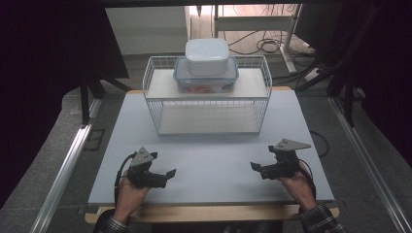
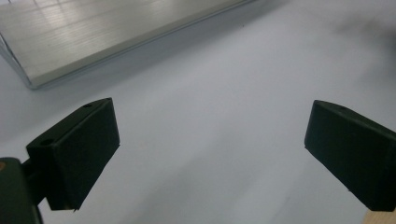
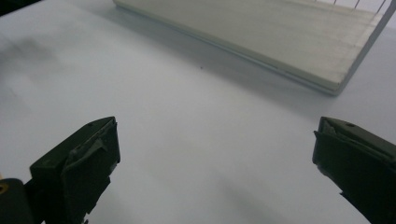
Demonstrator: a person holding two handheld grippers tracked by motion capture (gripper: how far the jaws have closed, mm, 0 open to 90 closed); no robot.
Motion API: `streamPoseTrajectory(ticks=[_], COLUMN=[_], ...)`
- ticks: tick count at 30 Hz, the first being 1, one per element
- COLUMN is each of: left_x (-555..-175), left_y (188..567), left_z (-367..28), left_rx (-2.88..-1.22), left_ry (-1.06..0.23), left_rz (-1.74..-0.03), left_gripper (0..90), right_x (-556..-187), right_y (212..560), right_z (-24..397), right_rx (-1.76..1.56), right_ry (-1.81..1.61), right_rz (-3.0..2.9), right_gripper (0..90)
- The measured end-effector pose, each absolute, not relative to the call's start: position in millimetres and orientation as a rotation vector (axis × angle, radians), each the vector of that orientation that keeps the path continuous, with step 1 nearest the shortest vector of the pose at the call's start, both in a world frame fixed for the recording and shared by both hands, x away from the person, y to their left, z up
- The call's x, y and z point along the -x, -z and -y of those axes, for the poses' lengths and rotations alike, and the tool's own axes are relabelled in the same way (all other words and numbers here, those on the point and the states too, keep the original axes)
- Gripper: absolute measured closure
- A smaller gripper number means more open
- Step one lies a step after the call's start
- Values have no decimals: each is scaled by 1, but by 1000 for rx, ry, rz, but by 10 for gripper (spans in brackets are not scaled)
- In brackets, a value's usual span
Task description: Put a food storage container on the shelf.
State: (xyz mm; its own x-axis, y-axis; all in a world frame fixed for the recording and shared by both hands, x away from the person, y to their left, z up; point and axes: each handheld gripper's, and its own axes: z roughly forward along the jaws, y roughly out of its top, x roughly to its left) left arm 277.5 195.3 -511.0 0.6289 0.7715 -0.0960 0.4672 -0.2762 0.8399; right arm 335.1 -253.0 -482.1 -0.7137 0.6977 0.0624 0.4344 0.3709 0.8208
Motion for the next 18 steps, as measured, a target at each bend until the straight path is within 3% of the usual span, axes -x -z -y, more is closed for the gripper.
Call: streamPoseTrajectory(ticks=[18], left_x=[-280], left_y=[529], left_z=[-194], left_rx=[-2034], left_ry=[-391], left_rz=[-1026], left_gripper=[26], right_x=[-336], right_y=[504], right_z=[255], right_rx=[-1042], right_ry=[-1208], right_rz=[-2411], right_gripper=[10])
